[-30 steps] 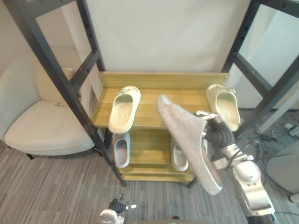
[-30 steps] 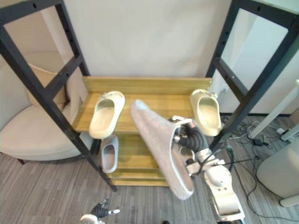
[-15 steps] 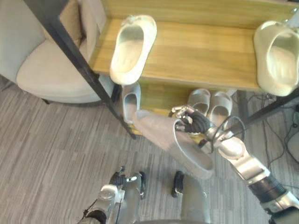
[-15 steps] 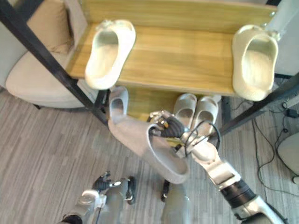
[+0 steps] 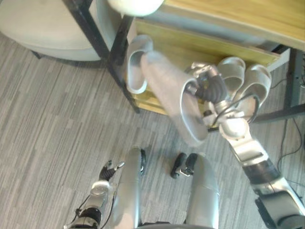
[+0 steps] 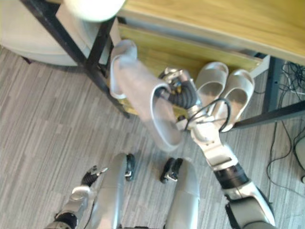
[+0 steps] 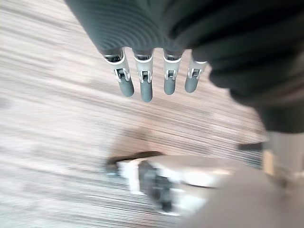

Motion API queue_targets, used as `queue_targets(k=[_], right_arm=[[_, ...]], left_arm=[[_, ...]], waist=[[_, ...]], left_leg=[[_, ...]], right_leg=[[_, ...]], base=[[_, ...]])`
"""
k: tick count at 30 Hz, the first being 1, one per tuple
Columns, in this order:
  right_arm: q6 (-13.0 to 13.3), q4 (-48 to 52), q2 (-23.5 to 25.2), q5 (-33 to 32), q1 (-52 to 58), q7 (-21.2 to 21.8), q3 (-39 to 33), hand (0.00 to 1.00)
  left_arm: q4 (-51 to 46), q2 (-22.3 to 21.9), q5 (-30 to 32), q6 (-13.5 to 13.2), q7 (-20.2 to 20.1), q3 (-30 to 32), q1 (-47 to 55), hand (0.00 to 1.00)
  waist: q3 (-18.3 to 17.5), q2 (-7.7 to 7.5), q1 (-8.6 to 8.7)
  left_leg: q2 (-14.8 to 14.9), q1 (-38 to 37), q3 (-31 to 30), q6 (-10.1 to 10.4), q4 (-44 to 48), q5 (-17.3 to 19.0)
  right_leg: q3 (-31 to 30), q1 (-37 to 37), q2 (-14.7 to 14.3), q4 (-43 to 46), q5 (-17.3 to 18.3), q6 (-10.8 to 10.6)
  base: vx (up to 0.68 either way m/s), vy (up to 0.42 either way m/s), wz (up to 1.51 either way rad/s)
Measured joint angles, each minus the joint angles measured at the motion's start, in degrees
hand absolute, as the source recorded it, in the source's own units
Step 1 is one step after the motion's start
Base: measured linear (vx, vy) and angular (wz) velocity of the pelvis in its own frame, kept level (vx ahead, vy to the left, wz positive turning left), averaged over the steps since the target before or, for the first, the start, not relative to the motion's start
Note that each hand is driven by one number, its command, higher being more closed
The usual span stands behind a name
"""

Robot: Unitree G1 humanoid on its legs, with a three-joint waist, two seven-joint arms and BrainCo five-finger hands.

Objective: Organize the slippers on the shoe rack

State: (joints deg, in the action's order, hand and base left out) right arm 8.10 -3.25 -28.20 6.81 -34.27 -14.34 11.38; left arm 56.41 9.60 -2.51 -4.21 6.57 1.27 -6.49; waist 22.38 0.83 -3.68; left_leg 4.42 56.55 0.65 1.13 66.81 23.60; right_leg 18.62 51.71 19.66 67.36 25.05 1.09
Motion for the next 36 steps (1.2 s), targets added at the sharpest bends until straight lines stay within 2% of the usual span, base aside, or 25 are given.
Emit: queue_targets(k=[2, 4, 11, 14, 16, 23, 24, 31, 36], right_arm=[[-1.2, -2.9, 1.2, 0.2, -2.1, -2.1, -0.7, 1.0], [-3.1, -8.2, 3.1, 2.3, -6.5, -4.7, -2.4, 1.0], [-7.4, -21.2, 6.0, 4.4, -16.1, -9.6, -7.0, 1.0], [-8.4, -26.5, 6.4, 4.5, -21.2, -11.0, -7.3, 1.0], [-9.4, -31.7, 8.1, 4.5, -24.0, -11.6, -10.1, 1.0], [-11.5, -41.0, 8.5, 4.4, -28.7, -13.0, -11.7, 1.0], [-11.6, -41.4, 8.5, 4.4, -29.0, -13.1, -12.2, 0.0], [-12.3, -45.5, 8.5, 4.3, -33.5, -14.3, -15.6, 0.0], [-12.3, -46.3, 8.6, 0.9, -33.9, -16.1, -16.6, 0.0]], left_arm=[[-0.2, 0.0, 0.0, 0.0, 0.7, 0.0, 0.5, 0.0], [-0.8, -0.1, 0.0, 0.0, 1.0, 0.0, 0.5, 0.0], [-2.4, -0.8, -1.2, -0.1, 2.5, 0.0, 0.4, 0.0], [-3.1, -1.1, -1.7, -0.3, 3.4, 0.0, 0.0, 0.0], [-3.1, -1.5, -1.9, -0.2, 4.1, 0.1, -0.5, 0.0], [-3.2, -2.4, -2.2, -0.3, 5.8, 0.0, -2.6, 0.0], [-3.2, -2.5, -2.2, -0.3, 5.8, 0.0, -2.8, 0.0], [-3.4, -3.4, -2.8, -0.4, 6.6, -0.2, -3.9, 0.0], [-3.5, -3.7, -3.3, -0.4, 7.1, -0.7, -4.2, 0.0]], waist=[[0.0, 0.0, -0.04], [0.0, -0.02, -0.83], [0.0, 0.02, -2.35], [0.2, 0.42, -2.63], [0.3, 0.46, -3.0], [0.5, 0.86, -4.12], [0.5, 0.87, -4.23], [0.4, 1.15, -5.5], [0.3, 1.75, -5.77]], left_leg=[[0.5, 0.8, 0.6, 0.2, 0.4, -0.2], [1.1, 2.2, 1.1, 0.2, 0.7, -0.4], [1.0, 4.2, 1.0, 0.6, 1.5, -0.6], [1.0, 6.2, 0.3, 0.6, 2.1, -0.7], [0.8, 7.2, -0.2, 0.7, 2.2, -0.7], [-0.5, 8.9, -0.9, 0.7, 2.5, -1.0], [-0.7, 9.2, -1.2, 0.8, 2.5, -1.1], [-1.7, 11.0, -1.8, 1.1, 2.5, -1.6], [-2.0, 11.4, -1.9, 1.1, 2.6, -1.9]], right_leg=[[-0.1, 0.8, 0.7, 0.9, 0.4, -0.1], [-0.1, 2.3, 0.9, 1.3, 0.5, 0.0], [0.2, 3.7, 1.5, 2.2, 0.5, 0.3], [0.9, 5.0, 1.5, 2.5, 0.5, 0.3], [1.5, 5.5, 1.6, 2.5, 0.5, 0.3], [2.1, 6.5, 2.9, 3.4, 1.1, 0.5], [2.5, 6.5, 3.2, 3.5, 1.2, 0.6], [2.9, 7.9, 4.0, 4.3, 1.6, 0.6], [2.9, 8.3, 4.4, 4.6, 1.8, 0.6]], base=[[-0.04, -0.061, 0.2], [-0.02, -0.024, 0.04], [0.01, -0.006, 0.04], [-0.02, -0.01, 0.04], [-0.02, -0.007, 0.08], [-0.01, 0.0, 0.11], [-0.02, -0.002, 0.15], [-0.02, -0.004, 0.09], [-0.01, 0.002, 0.04]])
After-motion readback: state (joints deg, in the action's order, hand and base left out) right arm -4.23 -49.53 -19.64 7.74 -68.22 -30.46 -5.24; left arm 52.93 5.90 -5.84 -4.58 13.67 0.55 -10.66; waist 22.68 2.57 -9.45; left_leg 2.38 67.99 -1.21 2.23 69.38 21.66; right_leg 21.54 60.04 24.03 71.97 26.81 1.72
